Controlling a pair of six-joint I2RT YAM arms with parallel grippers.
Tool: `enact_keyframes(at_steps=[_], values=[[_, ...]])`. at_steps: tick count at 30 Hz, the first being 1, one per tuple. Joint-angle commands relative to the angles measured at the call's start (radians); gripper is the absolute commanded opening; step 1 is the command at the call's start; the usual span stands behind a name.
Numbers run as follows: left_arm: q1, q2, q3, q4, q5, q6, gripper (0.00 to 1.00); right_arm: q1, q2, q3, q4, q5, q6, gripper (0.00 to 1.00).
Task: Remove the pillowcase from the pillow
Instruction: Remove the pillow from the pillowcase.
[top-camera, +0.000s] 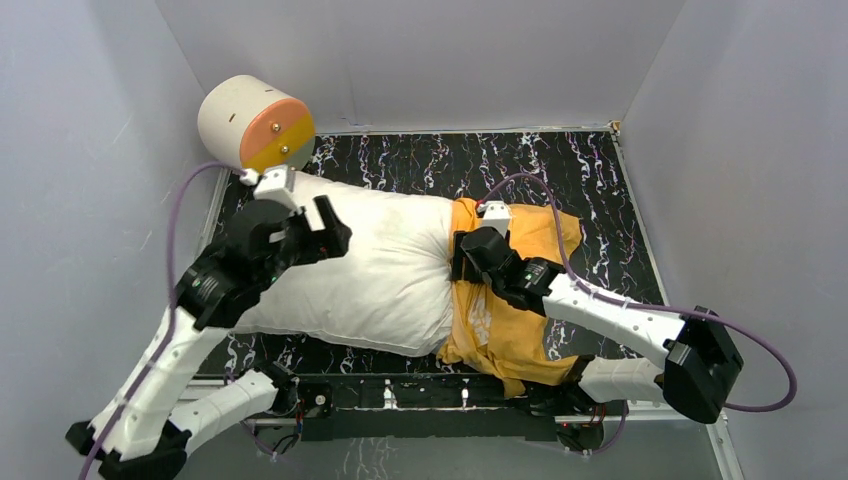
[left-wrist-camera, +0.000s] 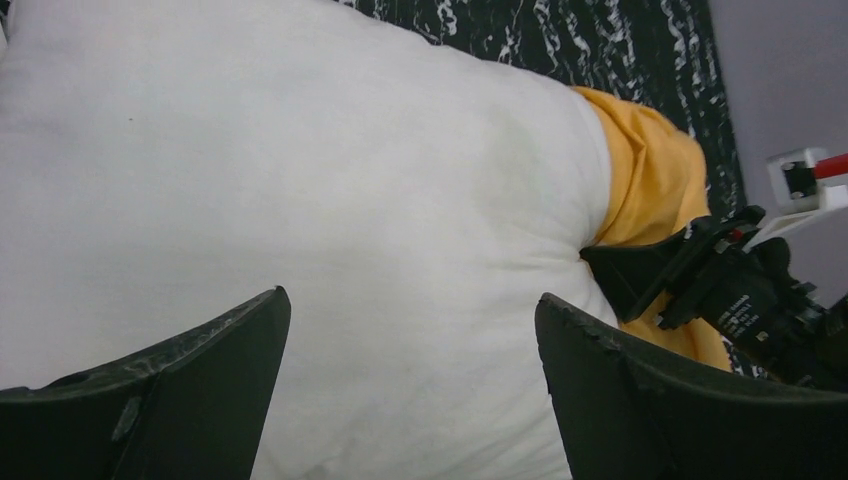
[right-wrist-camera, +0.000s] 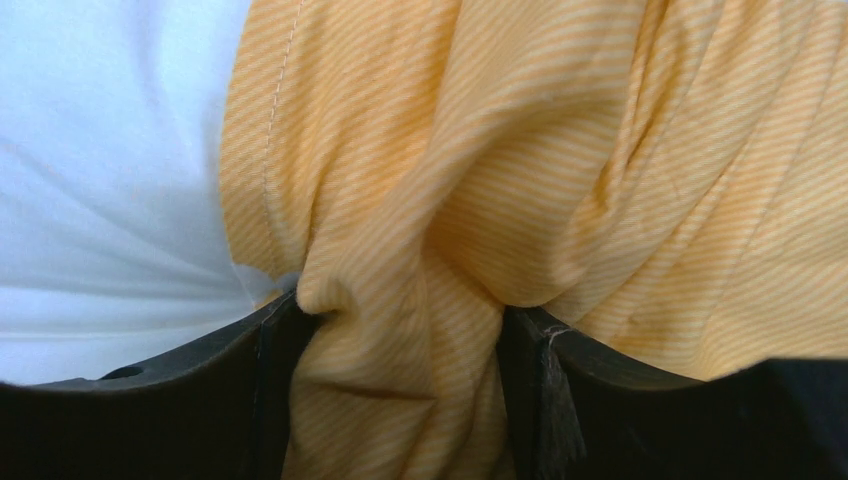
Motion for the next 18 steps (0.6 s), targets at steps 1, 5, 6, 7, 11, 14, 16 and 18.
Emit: enact_keyframes(at_steps=[1,5,6,7,11,14,16,18], values=[[0.004,0.167,0.035,0.125,0.047,0.128,0.96,0.002,0.062,-0.127,-0.105,-0.082,0.041,0.73],[0.015,0.371,0.087,0.168,0.127,0.218,0.98,0.001,-0.021,-0.06,-0.07,0.008,-0.035,0.75],[0.025,0.422,0.116,0.145,0.157,0.236,0.98,0.002,-0.042,-0.031,-0.073,0.018,-0.052,0.76],[0.037,0.47,0.143,0.123,0.186,0.254,0.98,0.002,-0.065,0.0,-0.078,0.023,-0.065,0.77],[0.065,0.576,0.12,0.143,0.434,0.282,0.98,0.002,-0.163,0.046,-0.072,0.045,-0.11,0.8],[0.066,0.627,0.025,0.166,0.562,0.257,0.9,0.001,-0.238,0.089,-0.162,0.176,-0.096,0.83],[0.066,0.629,-0.076,0.191,0.572,0.217,0.7,0.0,-0.282,0.12,-0.24,0.297,-0.071,0.85],[0.066,0.611,-0.154,0.212,0.569,0.172,0.52,-0.006,-0.315,0.145,-0.309,0.369,-0.053,0.9]])
